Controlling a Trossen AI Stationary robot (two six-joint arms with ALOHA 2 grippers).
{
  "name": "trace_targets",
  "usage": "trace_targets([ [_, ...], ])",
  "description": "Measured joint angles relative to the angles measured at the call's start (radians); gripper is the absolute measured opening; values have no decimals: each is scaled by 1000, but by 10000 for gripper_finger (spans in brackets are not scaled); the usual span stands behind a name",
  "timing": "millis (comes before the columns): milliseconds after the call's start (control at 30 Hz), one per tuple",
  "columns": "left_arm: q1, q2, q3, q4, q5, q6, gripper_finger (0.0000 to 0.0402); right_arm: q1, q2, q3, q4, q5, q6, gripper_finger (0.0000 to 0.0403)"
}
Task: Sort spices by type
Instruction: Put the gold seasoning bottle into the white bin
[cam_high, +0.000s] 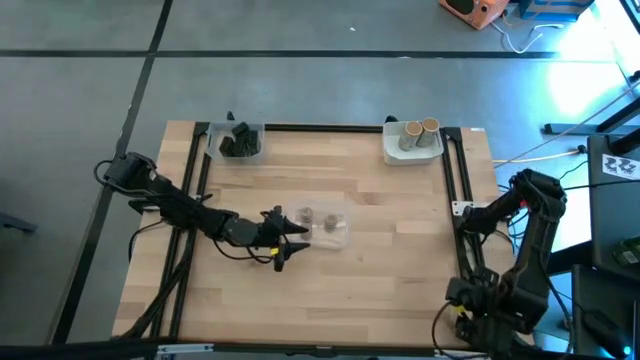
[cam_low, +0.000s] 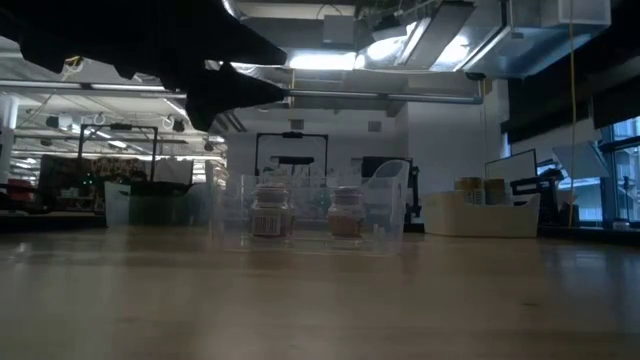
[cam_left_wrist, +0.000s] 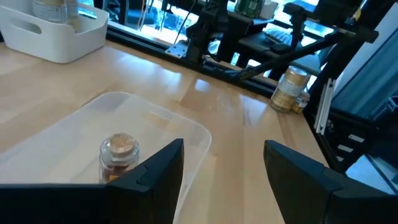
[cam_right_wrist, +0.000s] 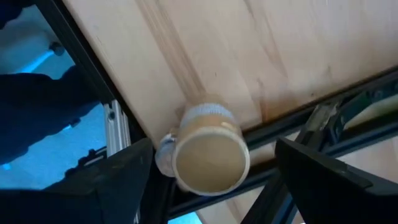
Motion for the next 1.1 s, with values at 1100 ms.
trace_targets([
  [1100,0,0,0,-4,-23,6,205,36,169,-65,45,-122,-28,340],
])
